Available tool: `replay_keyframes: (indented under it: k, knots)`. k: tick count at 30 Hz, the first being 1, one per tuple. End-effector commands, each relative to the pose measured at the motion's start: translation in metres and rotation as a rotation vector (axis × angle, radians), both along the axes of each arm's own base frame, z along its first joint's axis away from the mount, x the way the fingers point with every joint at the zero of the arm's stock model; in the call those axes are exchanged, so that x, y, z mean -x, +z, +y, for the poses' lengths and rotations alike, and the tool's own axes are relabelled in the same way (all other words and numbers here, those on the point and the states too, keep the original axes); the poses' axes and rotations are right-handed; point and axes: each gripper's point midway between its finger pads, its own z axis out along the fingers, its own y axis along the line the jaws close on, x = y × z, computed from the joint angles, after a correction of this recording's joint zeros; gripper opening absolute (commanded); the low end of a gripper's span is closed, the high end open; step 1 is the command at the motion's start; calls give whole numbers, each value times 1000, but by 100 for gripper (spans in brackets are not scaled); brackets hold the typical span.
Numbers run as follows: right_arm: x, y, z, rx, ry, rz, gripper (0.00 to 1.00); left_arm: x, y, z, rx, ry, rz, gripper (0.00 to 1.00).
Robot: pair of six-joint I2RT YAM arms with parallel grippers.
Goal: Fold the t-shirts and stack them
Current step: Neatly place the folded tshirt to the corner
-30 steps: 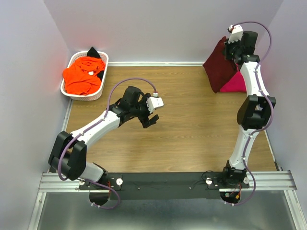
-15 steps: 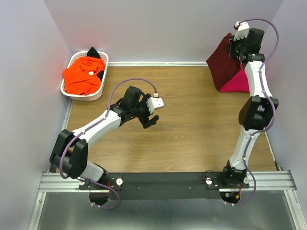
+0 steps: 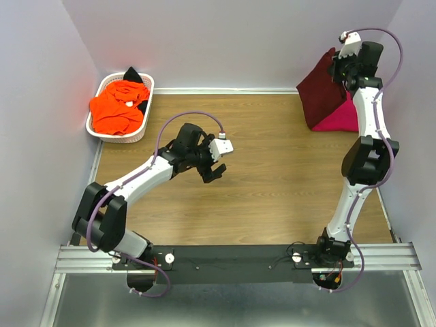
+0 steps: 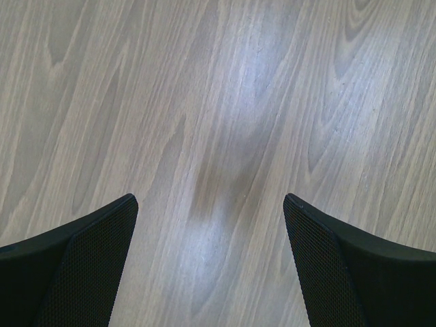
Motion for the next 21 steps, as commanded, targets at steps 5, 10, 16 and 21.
replay_keyframes:
  k: [5, 10, 16, 21]
  knots:
    - [-8, -2, -25, 21, 17, -24, 1, -10, 4, -1, -11, 23, 6, 95]
    - [-11, -14, -38, 27, 22, -14, 1, -12, 5, -3, -11, 22, 13, 95]
    - [-16, -31, -50, 39, 16, 5, 1, -12, 7, -3, -8, 26, 16, 95]
    - [-19, -36, -65, 57, 3, 3, 1, -10, 5, -3, -13, 24, 23, 95]
